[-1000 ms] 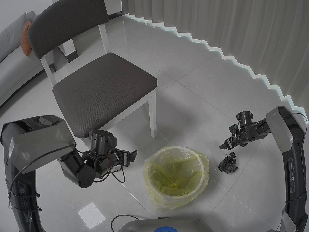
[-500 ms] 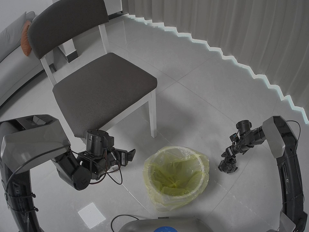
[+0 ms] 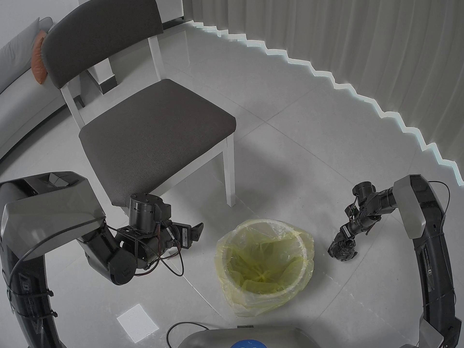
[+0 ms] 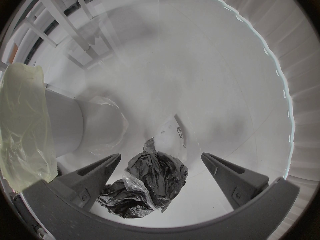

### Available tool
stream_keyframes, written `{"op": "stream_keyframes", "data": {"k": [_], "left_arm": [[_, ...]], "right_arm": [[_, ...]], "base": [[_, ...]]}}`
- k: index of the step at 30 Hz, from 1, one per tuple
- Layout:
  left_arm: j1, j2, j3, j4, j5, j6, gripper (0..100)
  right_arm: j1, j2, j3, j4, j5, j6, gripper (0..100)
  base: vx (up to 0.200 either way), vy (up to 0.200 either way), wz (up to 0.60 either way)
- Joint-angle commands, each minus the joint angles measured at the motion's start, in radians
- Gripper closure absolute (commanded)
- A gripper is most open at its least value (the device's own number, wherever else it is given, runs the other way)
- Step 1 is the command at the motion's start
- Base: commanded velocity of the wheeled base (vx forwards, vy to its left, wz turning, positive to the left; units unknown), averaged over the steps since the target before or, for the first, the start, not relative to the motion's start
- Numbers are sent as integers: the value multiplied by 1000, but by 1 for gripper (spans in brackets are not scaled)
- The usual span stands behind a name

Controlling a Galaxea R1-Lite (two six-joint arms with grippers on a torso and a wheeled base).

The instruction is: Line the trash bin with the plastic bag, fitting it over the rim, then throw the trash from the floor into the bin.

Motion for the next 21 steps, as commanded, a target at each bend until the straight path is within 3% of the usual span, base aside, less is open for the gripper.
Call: {"op": "stream_keyframes", "data": {"k": [1,8,21], "left_arm": [[-1,4,-5,0,0,0,0],[-1,7,-8,0,0,1,0],[-3,9,-7,-2,0,1,0]], "right_arm": [[2,11,-31,40,-17,0,0],[8,32,-51,216,-39,3,0],[11,54,-51,230,-42,5,0]], "base": [[0,0,0],[0,0,0],[0,0,0]]}}
